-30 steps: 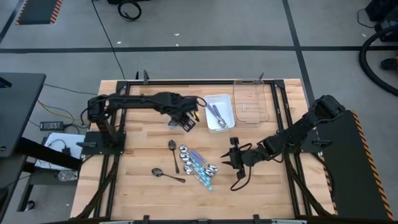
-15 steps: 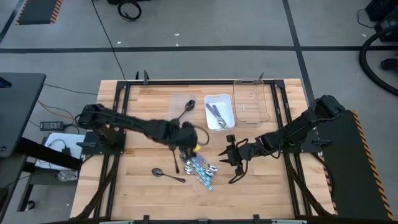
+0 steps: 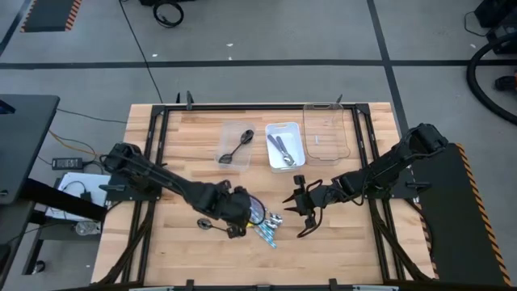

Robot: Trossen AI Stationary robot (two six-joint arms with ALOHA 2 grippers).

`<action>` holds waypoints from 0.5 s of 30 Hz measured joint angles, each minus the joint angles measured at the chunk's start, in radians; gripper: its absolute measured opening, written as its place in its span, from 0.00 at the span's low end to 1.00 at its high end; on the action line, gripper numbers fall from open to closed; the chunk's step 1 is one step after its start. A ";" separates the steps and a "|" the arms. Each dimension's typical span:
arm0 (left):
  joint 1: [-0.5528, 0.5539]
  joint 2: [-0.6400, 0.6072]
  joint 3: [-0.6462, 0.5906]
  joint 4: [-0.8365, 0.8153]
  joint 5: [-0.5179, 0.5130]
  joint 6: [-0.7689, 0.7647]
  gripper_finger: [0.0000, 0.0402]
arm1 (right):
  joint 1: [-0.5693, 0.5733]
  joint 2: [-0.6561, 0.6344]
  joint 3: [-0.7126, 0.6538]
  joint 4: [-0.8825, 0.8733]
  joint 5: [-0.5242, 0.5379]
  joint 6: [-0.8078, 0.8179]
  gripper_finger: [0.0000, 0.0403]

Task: Sort silverware by color (type)
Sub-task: Put the black spoon into the left transparent bin

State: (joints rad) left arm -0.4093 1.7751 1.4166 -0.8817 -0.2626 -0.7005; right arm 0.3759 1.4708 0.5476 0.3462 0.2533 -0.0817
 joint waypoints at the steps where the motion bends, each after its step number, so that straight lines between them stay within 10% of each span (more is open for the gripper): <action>1: -0.008 0.012 0.000 0.009 0.000 -0.002 0.34 | 0.000 0.000 0.000 -0.001 -0.003 0.008 0.29; 15: -0.054 0.118 -0.001 0.053 0.108 -0.015 0.34 | 0.031 0.000 0.000 -0.113 0.015 0.177 0.29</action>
State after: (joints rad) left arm -0.4629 1.8935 1.4155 -0.8287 -0.1547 -0.7154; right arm 0.4070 1.4708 0.5476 0.2332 0.2684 0.0952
